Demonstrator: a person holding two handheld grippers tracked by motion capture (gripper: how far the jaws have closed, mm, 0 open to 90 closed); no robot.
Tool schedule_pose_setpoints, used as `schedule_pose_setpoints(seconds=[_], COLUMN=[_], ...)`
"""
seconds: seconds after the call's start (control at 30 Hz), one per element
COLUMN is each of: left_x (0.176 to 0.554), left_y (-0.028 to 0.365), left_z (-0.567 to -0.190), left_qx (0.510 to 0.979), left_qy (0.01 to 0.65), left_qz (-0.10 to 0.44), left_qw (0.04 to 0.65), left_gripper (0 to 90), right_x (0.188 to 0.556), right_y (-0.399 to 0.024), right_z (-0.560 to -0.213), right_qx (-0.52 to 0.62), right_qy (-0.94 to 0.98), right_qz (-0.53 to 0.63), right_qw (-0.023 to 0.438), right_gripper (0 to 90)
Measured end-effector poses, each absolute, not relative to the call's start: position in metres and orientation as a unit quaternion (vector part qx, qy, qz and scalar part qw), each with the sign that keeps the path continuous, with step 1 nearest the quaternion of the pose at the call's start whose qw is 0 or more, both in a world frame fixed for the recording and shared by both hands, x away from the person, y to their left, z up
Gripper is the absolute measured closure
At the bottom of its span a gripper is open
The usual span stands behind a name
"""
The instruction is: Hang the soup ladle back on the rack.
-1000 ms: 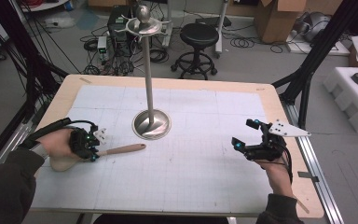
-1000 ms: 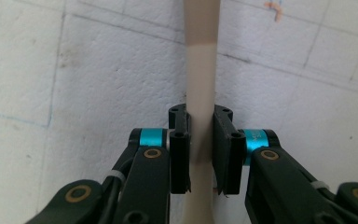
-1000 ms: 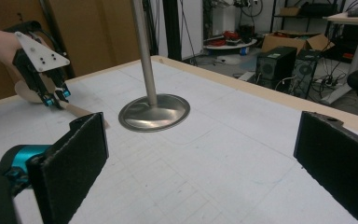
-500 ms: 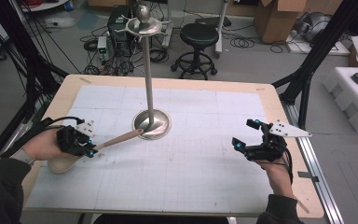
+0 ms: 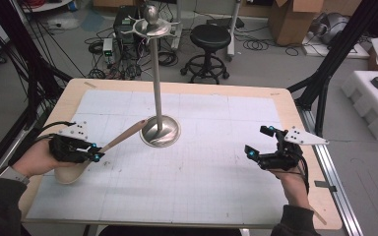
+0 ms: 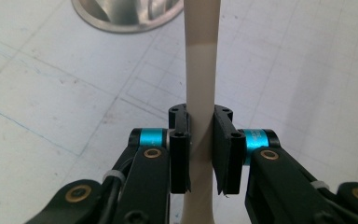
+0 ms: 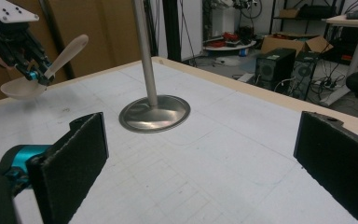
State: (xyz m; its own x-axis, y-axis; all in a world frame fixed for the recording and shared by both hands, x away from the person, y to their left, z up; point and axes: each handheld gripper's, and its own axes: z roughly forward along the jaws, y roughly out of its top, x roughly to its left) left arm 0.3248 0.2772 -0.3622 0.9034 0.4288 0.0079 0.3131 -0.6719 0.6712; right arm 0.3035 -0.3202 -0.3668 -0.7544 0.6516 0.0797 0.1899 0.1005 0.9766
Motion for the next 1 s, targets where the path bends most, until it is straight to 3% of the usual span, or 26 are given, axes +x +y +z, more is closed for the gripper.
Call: schedule_pose_setpoints(seconds=[0.53, 1.0], left_x=[0.319, 0.309], left_y=[0.28, 0.284], left_z=[-0.353, -0.345], left_qx=[0.845, 0.77], left_qy=[0.227, 0.261], left_qz=[0.115, 0.175], left_qw=[0.471, 0.555], left_gripper=[78.0, 77.9], right_x=[0.303, 0.303], right_y=[-0.319, -0.32], right_z=[-0.367, -0.367], right_qx=[0.294, 0.293], right_qy=[0.718, 0.717], right_qz=[0.601, 0.604], right_qw=[0.191, 0.19], right_gripper=[2.0, 2.0])
